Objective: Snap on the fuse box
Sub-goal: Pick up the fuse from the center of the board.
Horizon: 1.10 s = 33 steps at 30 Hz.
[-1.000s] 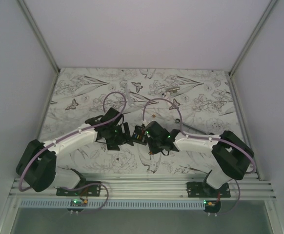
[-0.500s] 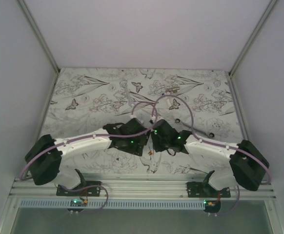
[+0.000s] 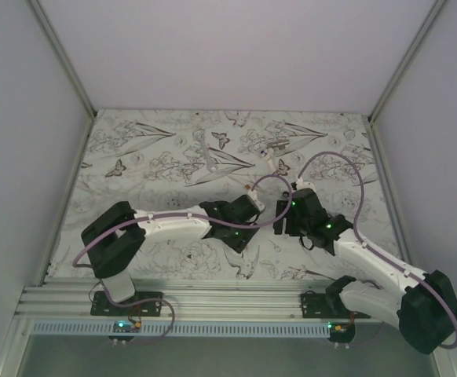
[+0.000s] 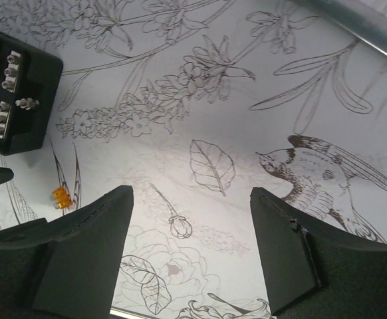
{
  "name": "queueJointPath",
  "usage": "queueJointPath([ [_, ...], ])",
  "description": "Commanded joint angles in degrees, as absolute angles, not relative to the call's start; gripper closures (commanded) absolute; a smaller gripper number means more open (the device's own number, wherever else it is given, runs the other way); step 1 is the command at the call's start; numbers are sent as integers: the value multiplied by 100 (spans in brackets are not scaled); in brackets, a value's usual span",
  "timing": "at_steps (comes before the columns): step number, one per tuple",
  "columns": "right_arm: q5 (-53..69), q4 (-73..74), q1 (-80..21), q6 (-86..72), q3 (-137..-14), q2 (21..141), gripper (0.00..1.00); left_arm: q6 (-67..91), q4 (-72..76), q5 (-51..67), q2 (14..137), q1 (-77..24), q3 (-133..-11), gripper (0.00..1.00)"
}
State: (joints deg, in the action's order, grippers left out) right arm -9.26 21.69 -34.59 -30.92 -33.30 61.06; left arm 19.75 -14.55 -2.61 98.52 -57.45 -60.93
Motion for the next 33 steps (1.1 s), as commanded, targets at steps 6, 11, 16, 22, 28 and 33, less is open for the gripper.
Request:
queueJointPath([
  [6,-1069,2215,-3089,-3245,-3212,5669,12,1356,-1384,-30,10370,-5913,-6498,51],
  [11,-1065,2215,-3024,-3243,-3192,5617,10,1319,-1397,34,10523,-5951,-6539,55],
  [16,-1053,2198,-3012,-3235,-3193,5630,9,1310,-1408,-21,10669,-5993,-6563,58],
  [22,-1028,2198,-3012,-3233,-3187,5576,8,1289,-1468,-56,10791,-6027,-6616,63],
  [28,-1022,2197,-3014,-3243,-3175,5546,8,1270,-1629,-270,10849,-6093,-6629,69],
  [33,-1019,2188,-3012,-3239,-3173,5512,8,1233,-1864,-547,10911,-6184,-6686,69],
])
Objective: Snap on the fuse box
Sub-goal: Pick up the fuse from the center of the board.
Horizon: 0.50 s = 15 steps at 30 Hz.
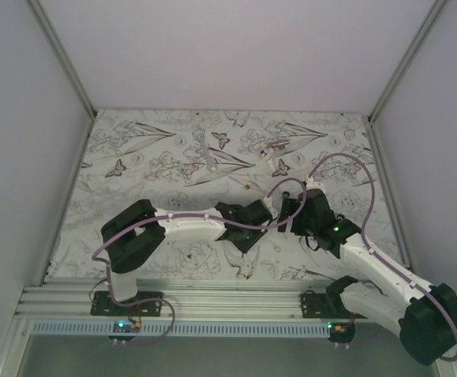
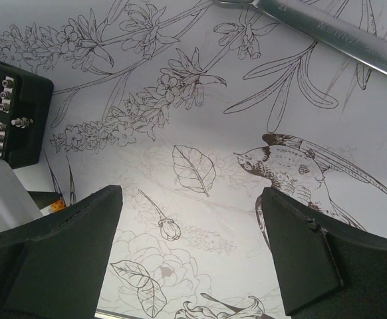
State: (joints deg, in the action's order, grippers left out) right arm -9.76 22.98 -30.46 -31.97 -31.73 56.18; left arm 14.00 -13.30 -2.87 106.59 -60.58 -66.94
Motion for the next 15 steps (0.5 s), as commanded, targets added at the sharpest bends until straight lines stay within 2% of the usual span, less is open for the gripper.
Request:
queueJointPath([
  [1,-1018,2188,-3009,-3237,-3171,5502,8,1235,-1890,-571,10908,-6193,-6684,69],
  [15,-1001,2188,-3010,-3265,-3115,5359,8,1233,-2108,-397,10854,-6200,-6653,65],
])
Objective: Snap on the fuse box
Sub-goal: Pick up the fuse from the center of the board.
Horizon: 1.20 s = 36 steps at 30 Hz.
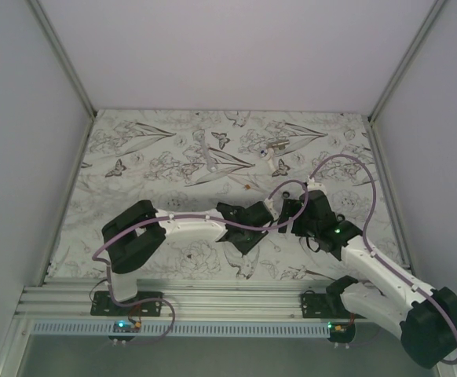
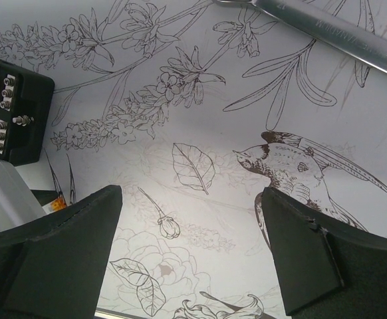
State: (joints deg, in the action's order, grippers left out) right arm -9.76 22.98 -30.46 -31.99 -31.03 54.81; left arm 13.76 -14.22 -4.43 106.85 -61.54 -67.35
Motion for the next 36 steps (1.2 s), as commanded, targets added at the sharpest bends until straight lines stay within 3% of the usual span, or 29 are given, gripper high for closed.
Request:
queueJointPath([
  [1,-1002,2183,-3009,-3257,-3115,5353,8,1217,-2134,-381,10860,-6204,-6661,65],
  [22,-890,2127,-3012,-3261,-3078,5300,7,1250,-2355,-415,11295,-6295,-7169,67],
  [36,-441,1753,-3014,-3043,-2943,5095,8,1929,-2370,-857,10848,-6215,-7069,79],
])
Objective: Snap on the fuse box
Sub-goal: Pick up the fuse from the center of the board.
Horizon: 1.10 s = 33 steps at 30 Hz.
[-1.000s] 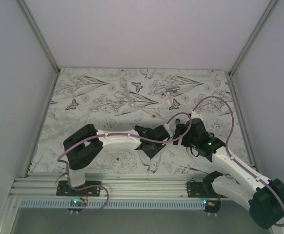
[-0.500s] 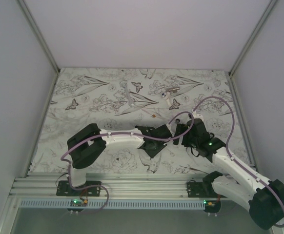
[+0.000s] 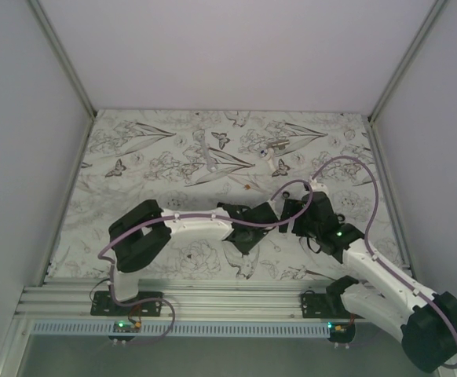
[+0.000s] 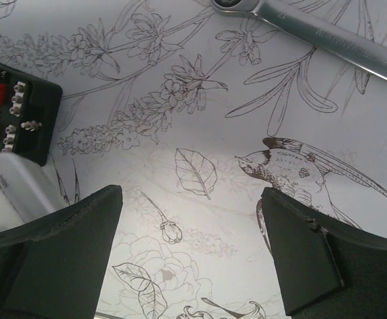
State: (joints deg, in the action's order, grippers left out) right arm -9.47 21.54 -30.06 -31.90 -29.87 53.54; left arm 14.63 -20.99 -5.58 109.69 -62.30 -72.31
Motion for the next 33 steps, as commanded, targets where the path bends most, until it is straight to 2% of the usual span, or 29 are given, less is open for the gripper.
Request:
queueJointPath([
  [1,-363,1664,-3015,-3044,-2890,5010,8,2102,-2379,-930,10722,-6173,-7048,79],
  [9,507,390,-3151,-3228,-2373,4336,12,3946,-2517,-1340,9464,-5667,-6861,82],
  [17,606,-1149,-3738,-3374,-2016,4241,15,6036,-2654,-1602,8323,-5271,-6510,86],
  [24,351,-2769,-4352,-3180,-1942,4678,17,7556,-2643,-1885,7516,-5262,-6305,90],
  [28,-52,-3807,-4801,-2940,-1918,5091,22,8723,-2646,-2122,6976,-5264,-6053,96],
  [33,-321,-4734,-5166,-2702,-1943,5534,29,9311,-2641,-2361,6565,-5270,-5882,98],
])
